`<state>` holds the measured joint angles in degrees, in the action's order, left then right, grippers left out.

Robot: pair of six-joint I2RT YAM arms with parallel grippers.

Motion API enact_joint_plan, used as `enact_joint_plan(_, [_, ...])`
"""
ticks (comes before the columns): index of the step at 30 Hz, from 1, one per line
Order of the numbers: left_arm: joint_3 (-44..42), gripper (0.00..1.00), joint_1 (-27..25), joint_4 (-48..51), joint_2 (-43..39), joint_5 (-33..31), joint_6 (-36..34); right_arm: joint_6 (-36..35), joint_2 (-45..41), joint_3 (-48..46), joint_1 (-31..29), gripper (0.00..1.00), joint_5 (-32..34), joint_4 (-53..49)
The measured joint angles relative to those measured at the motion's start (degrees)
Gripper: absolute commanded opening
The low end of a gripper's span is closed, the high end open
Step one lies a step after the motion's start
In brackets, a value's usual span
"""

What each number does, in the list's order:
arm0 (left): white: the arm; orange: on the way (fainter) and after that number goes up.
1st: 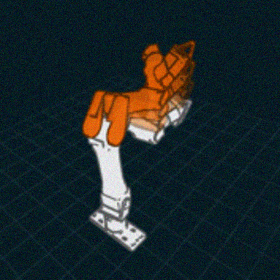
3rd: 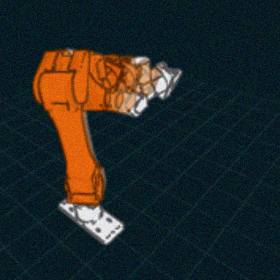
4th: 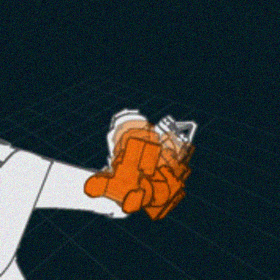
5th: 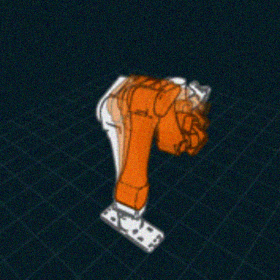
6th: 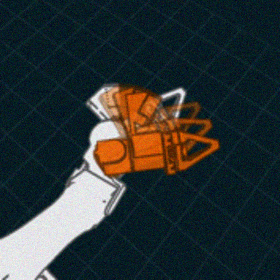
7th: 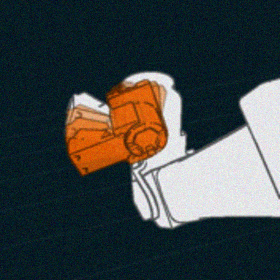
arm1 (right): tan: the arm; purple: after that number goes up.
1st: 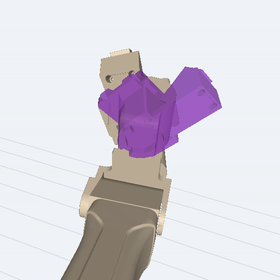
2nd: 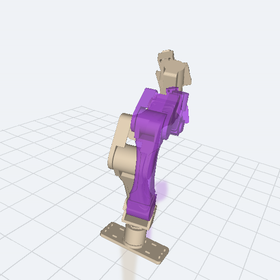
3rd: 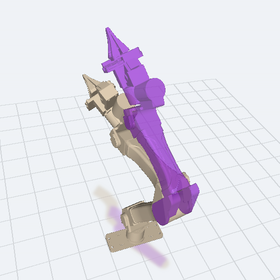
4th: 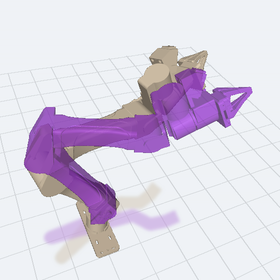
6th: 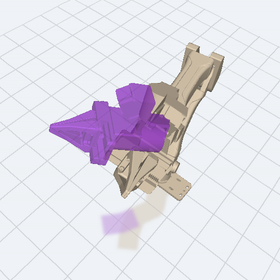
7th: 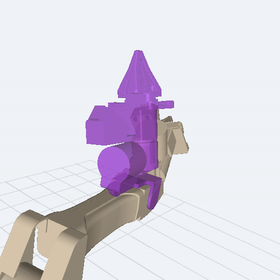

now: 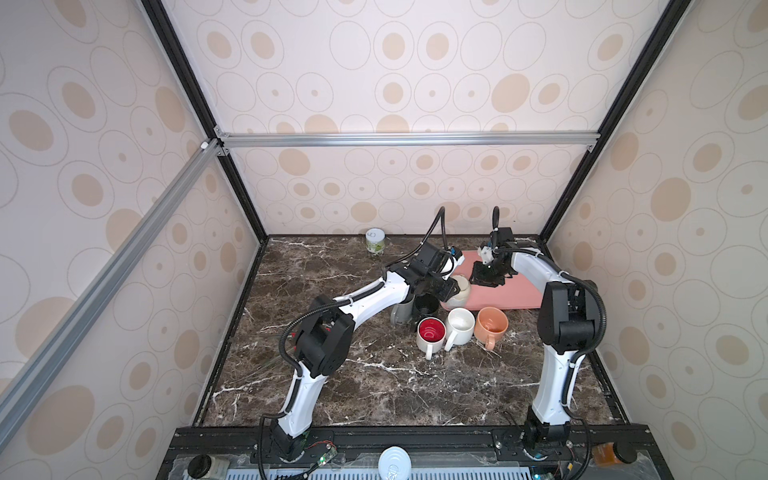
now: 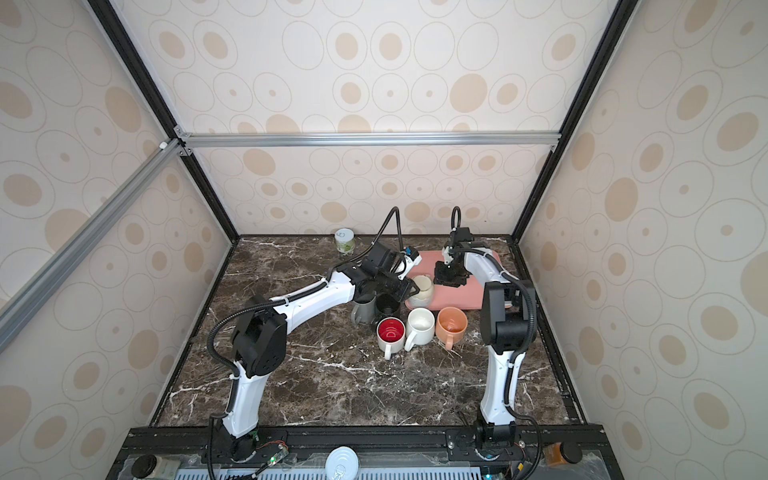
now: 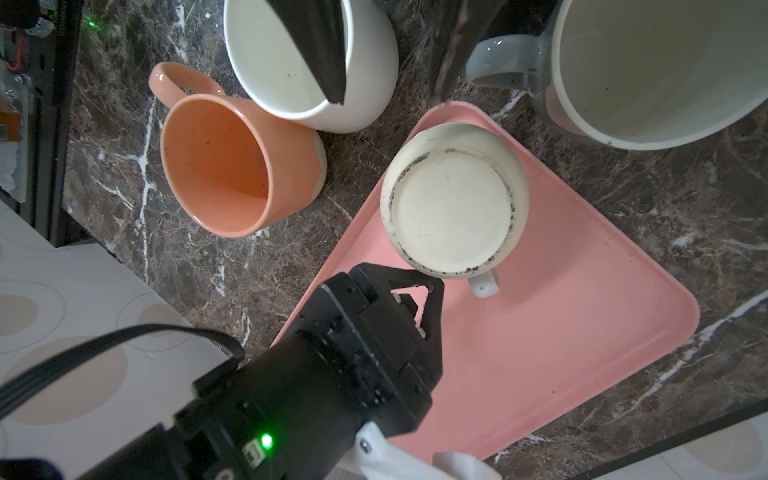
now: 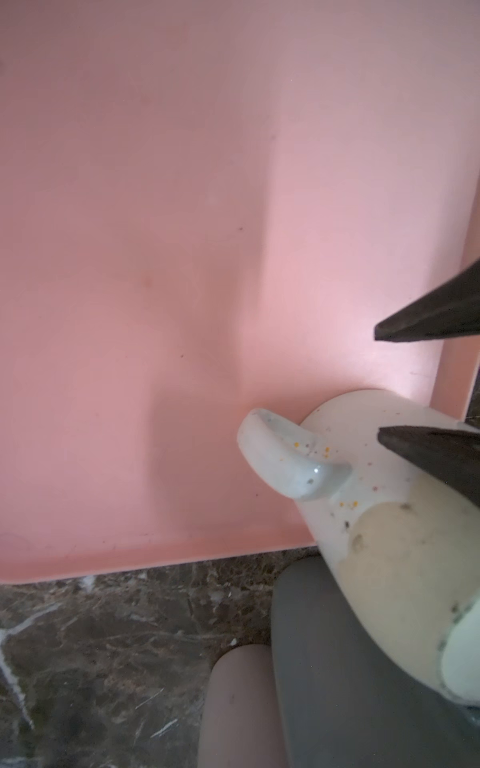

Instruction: Turn the mug right side up

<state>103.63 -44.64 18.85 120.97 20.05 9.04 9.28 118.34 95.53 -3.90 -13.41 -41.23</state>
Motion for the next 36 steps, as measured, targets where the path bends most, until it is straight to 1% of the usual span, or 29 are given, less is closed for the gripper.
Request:
enact_joint_plan(4, [4.1,0.32,-1.2,0.0,2.6,-3.0,-0.4,0.2,-0.2,3.1,0.2,0.37,1.4,-0.9])
enact_joint_plan(7, [4.9,0.31,-1.7,0.4,4.3,-5.1,-0.9,0.6,-0.2,7.0,0.3,0.37,1.3,-0.7])
enact_joint_plan(12, [4.7,0.3,-2.1,2.6,5.5,-7.5,-1.2,1.7,0.7,13.4,0.2,0.38,-1.7,-0.6])
enact_joint_plan(16, [4.5,0.3,-2.8,3.0,5.5,-8.5,-1.3,1.8,3.2,16.3,-0.3,0.38,-4.5,0.0])
enact_joint_plan(21, [4.7,0.29,-3.3,3.1,6.1,-10.3,-1.3,1.8,7.7,17.3,-1.7,0.38,-8.1,-0.1])
enact_joint_plan(26, [6.6,0.29,-3.3,3.1,8.7,-12.6,-1.4,1.8,10.8,17.2,-2.2,0.38,-10.4,-0.6])
enact_joint_plan(31, [10.0,0.28,-3.3,4.0,12.3,-13.0,-1.3,1.3,10.8,16.3,-2.0,0.38,-10.5,-0.4])
enact_joint_plan(36, [16.0,0.28,-3.3,7.0,15.9,-13.1,-1.0,1.5,8.6,12.2,-0.7,0.37,-9.0,2.0])
